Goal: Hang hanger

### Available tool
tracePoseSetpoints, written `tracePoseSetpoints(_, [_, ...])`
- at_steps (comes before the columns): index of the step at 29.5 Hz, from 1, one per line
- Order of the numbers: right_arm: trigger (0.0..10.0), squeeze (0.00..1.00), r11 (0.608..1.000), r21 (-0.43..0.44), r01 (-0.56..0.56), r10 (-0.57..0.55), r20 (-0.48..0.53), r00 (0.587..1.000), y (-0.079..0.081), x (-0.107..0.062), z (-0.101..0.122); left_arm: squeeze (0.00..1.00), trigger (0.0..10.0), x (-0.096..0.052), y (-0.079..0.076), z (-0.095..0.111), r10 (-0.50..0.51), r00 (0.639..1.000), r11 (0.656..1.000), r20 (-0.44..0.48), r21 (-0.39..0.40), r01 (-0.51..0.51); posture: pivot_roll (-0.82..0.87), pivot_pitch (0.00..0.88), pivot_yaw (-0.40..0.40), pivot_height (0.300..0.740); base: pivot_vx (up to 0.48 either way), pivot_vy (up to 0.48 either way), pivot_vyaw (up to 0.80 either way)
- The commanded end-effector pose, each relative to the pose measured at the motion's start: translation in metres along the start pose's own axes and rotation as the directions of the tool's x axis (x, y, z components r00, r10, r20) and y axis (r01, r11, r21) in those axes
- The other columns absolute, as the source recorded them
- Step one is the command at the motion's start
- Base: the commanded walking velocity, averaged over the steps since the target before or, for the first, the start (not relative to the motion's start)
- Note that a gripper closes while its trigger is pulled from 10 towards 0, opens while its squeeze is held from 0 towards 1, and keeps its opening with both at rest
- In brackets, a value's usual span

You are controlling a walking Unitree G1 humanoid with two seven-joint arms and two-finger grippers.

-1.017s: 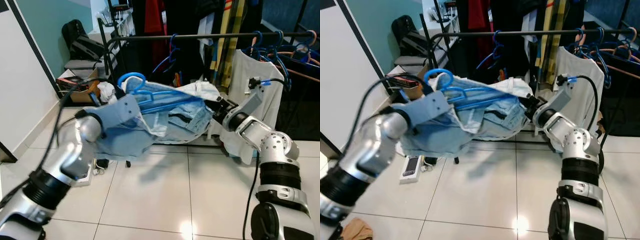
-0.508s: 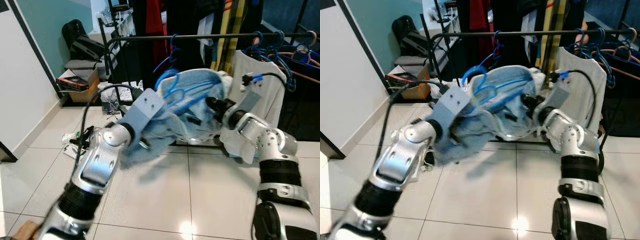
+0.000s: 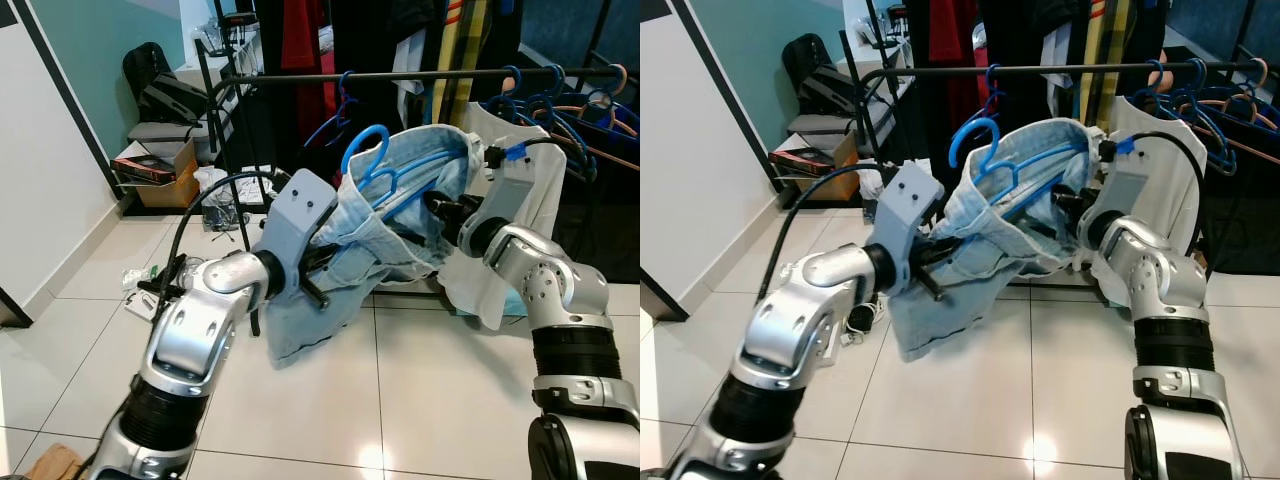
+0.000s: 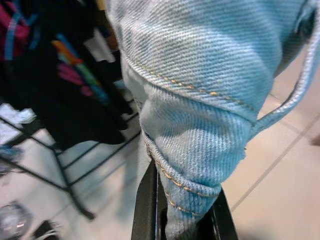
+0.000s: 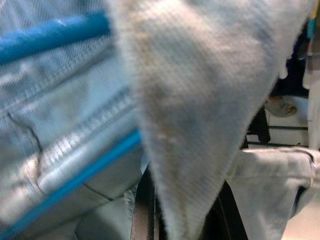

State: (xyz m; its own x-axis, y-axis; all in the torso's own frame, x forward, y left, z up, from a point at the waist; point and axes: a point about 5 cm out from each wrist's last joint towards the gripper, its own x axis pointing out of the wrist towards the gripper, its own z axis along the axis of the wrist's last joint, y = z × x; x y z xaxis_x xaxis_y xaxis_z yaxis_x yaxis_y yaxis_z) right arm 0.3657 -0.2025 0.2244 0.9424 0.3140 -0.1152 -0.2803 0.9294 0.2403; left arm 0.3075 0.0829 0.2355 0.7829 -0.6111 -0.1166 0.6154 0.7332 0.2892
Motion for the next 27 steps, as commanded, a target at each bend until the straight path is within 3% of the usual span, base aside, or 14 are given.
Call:
tracePoseSetpoints(1, [3.6,0.0,0.998,-0.01,-0.063,0.062,-0.056,0.997,0.012,0.004,-0.011,0.0,10.0,-0.003,0.003,0.012,0.016,0.997,0.998,0.079,0.057,-0.021,-0.04,0.0,0.062,0.74,0.0,0.0,0.0])
tracePoseSetpoints(2, [10.0,0.0,0.999,-0.014,-0.037,0.037,-0.027,0.999,0.001,-0.001,-0.006,0.0,10.0,-0.007,0.021,-0.001,0.1,0.995,0.983,0.008,0.157,-0.1,-0.04,0.0,0.062,0.74,0.0,0.0,0.0])
tracePoseSetpoints(8, [10.0,0.0,1.0,0.006,-0.016,0.016,0.016,1.0,-0.011,-0.008,0.0,0.0,10.0,-0.014,0.039,-0.011,0.193,0.98,0.954,-0.049,0.245,-0.175,-0.04,0.0,0.062,0.74,0.0,0.0,0.0])
tracePoseSetpoints(15, [10.0,0.0,0.995,0.056,-0.08,0.073,0.122,0.99,-0.017,-0.018,0.009,0.0,10.0,-0.021,0.05,-0.01,0.228,0.972,0.949,-0.057,0.234,-0.209,-0.04,0.0,0.058,0.74,0.0,0.0,0.0])
tracePoseSetpoints(16, [10.0,0.73,0.99,0.071,-0.119,0.108,0.136,0.985,-0.016,-0.02,0.009,0.0,10.0,-0.022,0.05,-0.008,0.226,0.973,0.952,-0.051,0.222,-0.21,-0.04,0.0,0.058,0.74,0.0,0.0,0.0])
tracePoseSetpoints(18, [10.0,0.73,0.99,0.071,-0.119,0.108,0.136,0.985,-0.016,-0.02,0.009,0.0,10.0,-0.022,0.05,-0.008,0.226,0.973,0.952,-0.051,0.222,-0.21,-0.04,0.0,0.058,0.74,0.0,0.0,0.0])
tracePoseSetpoints(19, [10.0,1.0,0.987,0.067,-0.146,0.136,0.139,0.981,-0.014,-0.022,0.008,0.0,10.0,-0.022,0.05,-0.007,0.222,0.974,0.954,-0.044,0.214,-0.208,-0.04,0.0,0.058,0.74,0.0,0.0,0.0])
tracePoseSetpoints(23, [10.0,1.0,0.988,0.019,-0.152,0.148,0.131,0.98,-0.015,-0.025,0.006,0.0,10.0,-0.022,0.048,-0.004,0.213,0.977,0.954,-0.032,0.223,-0.2,-0.04,0.0,0.056,0.74,0.0,0.0,0.0])
tracePoseSetpoints(24, [10.0,0.2,0.984,-0.029,-0.175,0.177,0.12,0.977,-0.012,-0.028,0.005,0.0,10.0,-0.022,0.048,-0.003,0.21,0.977,0.953,-0.026,0.23,-0.199,-0.04,0.0,0.056,0.74,0.0,0.0,0.0])
tracePoseSetpoints(25, [10.0,0.2,0.984,-0.029,-0.175,0.177,0.12,0.977,-0.012,-0.028,0.005,0.0,10.0,-0.022,0.048,-0.003,0.21,0.977,0.953,-0.026,0.23,-0.199,-0.04,0.0,0.056,0.74,0.0,0.0,0.0])
tracePoseSetpoints(26, [10.0,0.0,0.978,-0.073,-0.195,0.202,0.107,0.974,-0.009,-0.029,0.005,0.0,10.0,-0.022,0.047,-0.002,0.208,0.978,0.952,-0.022,0.235,-0.197,-0.04,0.0,0.056,0.74,0.0,0.0,0.0])
tracePoseSetpoints(27, [10.0,0.0,0.978,-0.073,-0.195,0.202,0.107,0.974,-0.009,-0.029,0.005,0.0,10.0,-0.022,0.047,-0.002,0.208,0.978,0.952,-0.022,0.235,-0.197,-0.04,0.0,0.056,0.74,0.0,0.0,0.0])
